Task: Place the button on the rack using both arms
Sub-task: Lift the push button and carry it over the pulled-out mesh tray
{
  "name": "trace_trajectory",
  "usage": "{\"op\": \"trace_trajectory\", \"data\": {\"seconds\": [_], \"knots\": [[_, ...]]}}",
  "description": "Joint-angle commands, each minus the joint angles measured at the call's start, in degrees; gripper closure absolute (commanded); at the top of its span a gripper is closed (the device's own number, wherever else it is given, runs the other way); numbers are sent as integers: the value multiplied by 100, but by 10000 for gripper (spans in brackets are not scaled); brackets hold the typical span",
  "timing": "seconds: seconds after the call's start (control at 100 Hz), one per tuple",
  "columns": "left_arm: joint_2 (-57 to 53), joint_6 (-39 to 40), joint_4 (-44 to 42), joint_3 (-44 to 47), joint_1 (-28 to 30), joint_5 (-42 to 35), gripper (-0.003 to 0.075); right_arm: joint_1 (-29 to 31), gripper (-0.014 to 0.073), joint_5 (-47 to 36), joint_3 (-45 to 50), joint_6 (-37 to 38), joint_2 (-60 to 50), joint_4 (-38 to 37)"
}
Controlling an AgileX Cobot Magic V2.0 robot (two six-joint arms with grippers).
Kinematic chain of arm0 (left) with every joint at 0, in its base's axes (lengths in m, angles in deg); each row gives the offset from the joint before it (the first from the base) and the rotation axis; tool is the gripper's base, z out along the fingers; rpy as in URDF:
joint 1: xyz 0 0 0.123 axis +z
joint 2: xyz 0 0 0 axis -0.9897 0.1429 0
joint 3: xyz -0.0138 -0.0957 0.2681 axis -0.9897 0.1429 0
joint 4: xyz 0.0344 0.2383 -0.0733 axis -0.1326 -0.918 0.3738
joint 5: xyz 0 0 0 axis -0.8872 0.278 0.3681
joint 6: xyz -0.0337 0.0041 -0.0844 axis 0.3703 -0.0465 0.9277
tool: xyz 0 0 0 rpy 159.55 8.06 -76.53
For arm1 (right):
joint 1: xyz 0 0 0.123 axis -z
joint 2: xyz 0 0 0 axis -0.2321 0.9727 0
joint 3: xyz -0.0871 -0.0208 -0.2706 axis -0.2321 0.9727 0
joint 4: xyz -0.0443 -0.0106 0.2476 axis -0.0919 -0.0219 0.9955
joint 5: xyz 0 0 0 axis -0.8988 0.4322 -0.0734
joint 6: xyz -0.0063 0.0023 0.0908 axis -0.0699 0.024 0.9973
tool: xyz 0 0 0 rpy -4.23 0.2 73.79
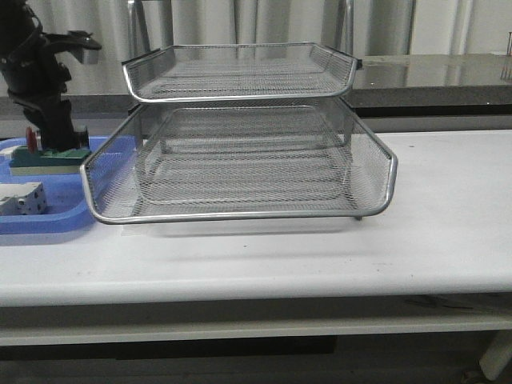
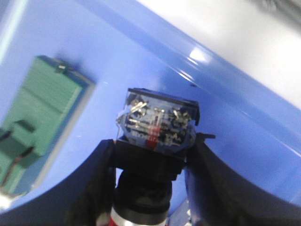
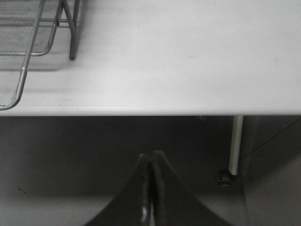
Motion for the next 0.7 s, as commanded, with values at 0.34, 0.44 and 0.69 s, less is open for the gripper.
{"op": "trace_trajectory", "data": {"seconds": [0.34, 0.44, 0.69], "knots": [[-1402, 1169, 3, -335, 13, 254, 740, 25, 660, -310, -197, -24, 11, -158], [-1753, 1180, 13, -158, -9, 254, 740, 25, 660, -310, -197, -24, 11, -158], [-2976, 1180, 23, 876, -312, 254, 740, 25, 660, -310, -197, -24, 11, -158]]}}
